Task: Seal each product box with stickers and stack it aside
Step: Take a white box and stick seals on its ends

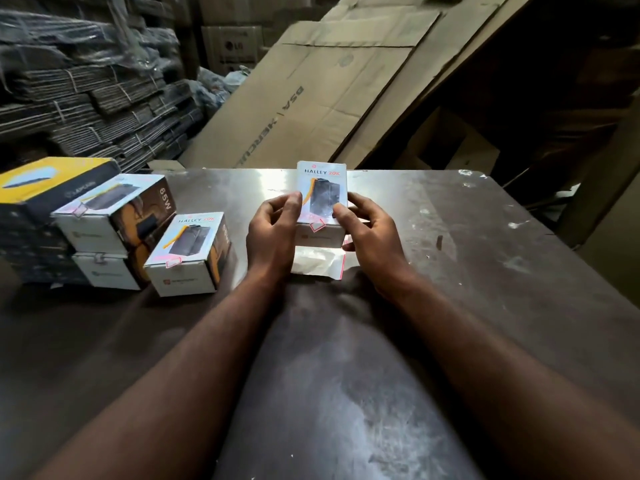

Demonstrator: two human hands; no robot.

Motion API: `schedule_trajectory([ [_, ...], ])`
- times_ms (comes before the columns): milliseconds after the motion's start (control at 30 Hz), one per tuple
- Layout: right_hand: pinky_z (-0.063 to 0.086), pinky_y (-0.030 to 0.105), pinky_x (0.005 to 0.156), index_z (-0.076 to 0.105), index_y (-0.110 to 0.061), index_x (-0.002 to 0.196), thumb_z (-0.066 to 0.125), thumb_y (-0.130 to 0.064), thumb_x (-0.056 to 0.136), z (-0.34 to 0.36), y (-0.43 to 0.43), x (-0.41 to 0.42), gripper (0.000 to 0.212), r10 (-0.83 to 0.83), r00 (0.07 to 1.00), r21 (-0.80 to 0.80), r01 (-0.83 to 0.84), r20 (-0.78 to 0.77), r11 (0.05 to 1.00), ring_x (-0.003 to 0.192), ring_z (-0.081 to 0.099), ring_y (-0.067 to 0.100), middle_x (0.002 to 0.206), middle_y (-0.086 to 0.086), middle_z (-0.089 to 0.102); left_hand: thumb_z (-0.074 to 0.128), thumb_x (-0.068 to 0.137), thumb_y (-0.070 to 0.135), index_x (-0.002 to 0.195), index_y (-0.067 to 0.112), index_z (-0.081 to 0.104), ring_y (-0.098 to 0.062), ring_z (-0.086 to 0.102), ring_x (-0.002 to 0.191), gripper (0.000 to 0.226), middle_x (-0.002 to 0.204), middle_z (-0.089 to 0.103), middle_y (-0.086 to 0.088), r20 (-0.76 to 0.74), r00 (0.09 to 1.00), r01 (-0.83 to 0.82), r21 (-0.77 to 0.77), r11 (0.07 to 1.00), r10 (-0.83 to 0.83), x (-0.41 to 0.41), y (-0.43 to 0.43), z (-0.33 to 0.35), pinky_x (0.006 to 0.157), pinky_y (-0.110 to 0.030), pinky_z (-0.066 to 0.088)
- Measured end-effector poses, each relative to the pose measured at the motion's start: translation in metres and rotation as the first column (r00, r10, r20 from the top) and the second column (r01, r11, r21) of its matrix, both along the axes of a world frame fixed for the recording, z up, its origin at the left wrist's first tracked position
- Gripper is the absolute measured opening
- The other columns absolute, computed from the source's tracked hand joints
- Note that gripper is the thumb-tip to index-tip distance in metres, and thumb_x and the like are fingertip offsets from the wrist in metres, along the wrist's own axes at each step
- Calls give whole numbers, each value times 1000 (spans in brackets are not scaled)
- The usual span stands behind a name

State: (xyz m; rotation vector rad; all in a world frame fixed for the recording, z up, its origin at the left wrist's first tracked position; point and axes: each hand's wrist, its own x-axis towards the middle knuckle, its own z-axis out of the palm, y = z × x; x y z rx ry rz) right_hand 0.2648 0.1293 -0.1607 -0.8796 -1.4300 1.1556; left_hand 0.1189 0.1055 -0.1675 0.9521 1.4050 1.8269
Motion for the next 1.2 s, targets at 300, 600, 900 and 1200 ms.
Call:
schedule_trajectory([
  [300, 52, 20, 63, 63, -18, 127, 65, -21, 97, -2, 1, -2, 30, -16, 1000, 18, 17, -9, 1000, 80, 69, 3, 107, 4, 70, 67, 68, 69, 93, 29, 71, -25, 73, 99, 48, 102, 77, -1, -51, 998, -34, 27, 999, 35, 2, -5, 4, 95, -57, 54],
  [600, 61, 49, 82, 65, -24, 125, 66, -50, 81, 5, -16, -13, 51, -138, 990, 67, 136, 25, 989, 96, 72, 22, 112, 1, 71, 62, 83, 61, 87, 34, 66, -16, 71, 99, 27, 100, 75, 6, -204, 976, -75, 32, 997, 80, -3, -15, 11, 96, -48, 54],
  [900, 60, 55, 82, 65, -33, 106, 72, -31, 89, 10, -25, -28, 19, -162, 987, 47, 162, -8, 986, 95, 72, 23, 106, 2, 72, 69, 68, 73, 111, 33, 59, -19, 70, 109, 59, 123, 69, 2, -86, 990, 106, -56, 993, -111, -26, -30, 14, 98, -53, 55],
  [1200, 52, 37, 95, 66, -24, 123, 53, -35, 98, 4, -34, -26, 30, -310, 937, 447, 210, 163, 870, 112, 61, 15, 120, -4, 61, 65, 96, 40, 138, 20, 45, -28, 73, 104, 50, 128, 67, -4, 69, 967, 250, -106, 962, -244, -27, -34, 14, 74, -34, 61],
])
